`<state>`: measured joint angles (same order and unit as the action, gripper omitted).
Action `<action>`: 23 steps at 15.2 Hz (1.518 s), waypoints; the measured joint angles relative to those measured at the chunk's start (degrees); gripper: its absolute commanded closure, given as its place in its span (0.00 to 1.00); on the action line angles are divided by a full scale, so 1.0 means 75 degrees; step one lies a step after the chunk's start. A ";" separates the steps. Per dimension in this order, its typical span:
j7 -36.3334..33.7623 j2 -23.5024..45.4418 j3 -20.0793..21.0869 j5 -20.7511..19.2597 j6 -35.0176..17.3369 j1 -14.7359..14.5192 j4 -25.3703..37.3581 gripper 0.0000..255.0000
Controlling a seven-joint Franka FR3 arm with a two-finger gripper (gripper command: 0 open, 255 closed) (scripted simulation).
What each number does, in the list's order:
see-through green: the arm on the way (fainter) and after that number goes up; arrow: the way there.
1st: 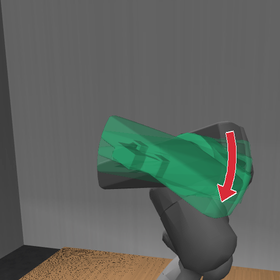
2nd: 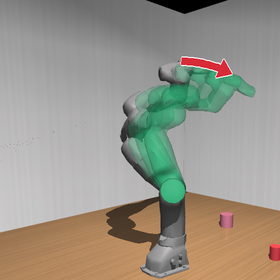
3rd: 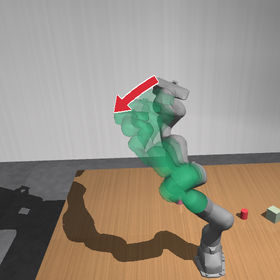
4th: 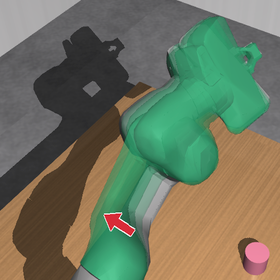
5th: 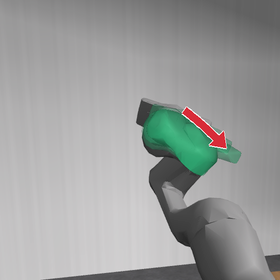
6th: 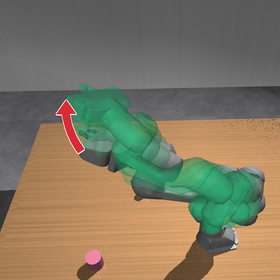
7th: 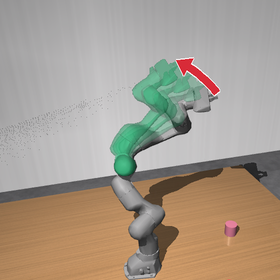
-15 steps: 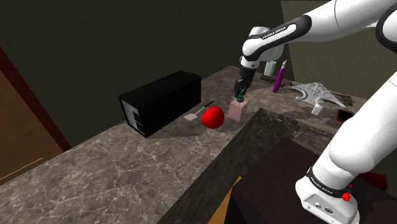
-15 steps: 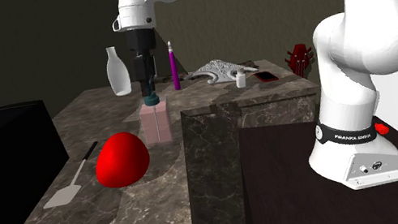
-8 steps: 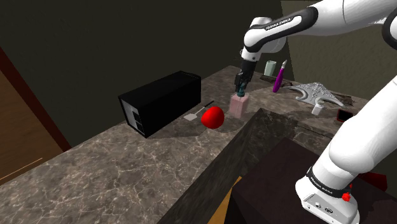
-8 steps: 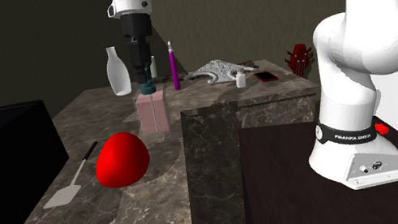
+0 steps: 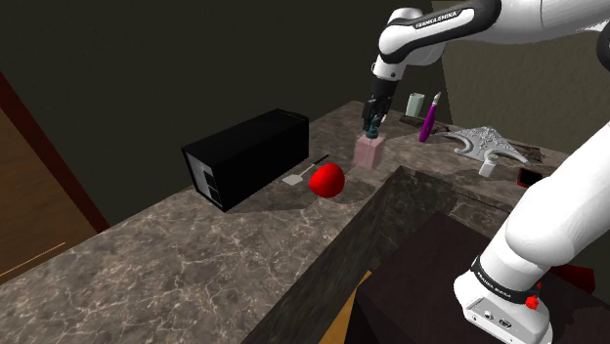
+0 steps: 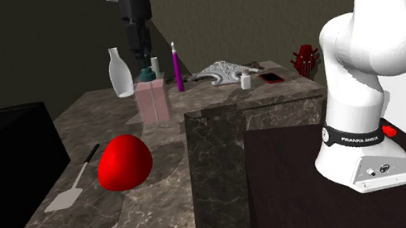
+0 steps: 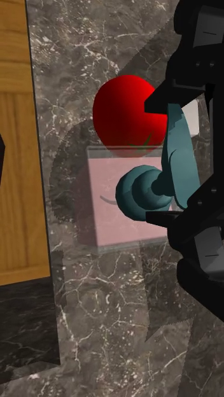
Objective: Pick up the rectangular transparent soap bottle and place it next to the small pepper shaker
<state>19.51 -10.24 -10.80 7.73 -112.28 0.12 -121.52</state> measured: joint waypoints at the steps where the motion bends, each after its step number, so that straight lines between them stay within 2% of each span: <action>1: -0.0015 -0.0034 0.0000 -0.0012 0.0100 0.0003 0.0067 1.00; 23: -0.0337 -0.0040 0.0011 -0.0080 0.2357 -0.0009 0.2340 1.00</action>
<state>16.98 -10.54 -10.73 7.13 -94.60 0.05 -103.97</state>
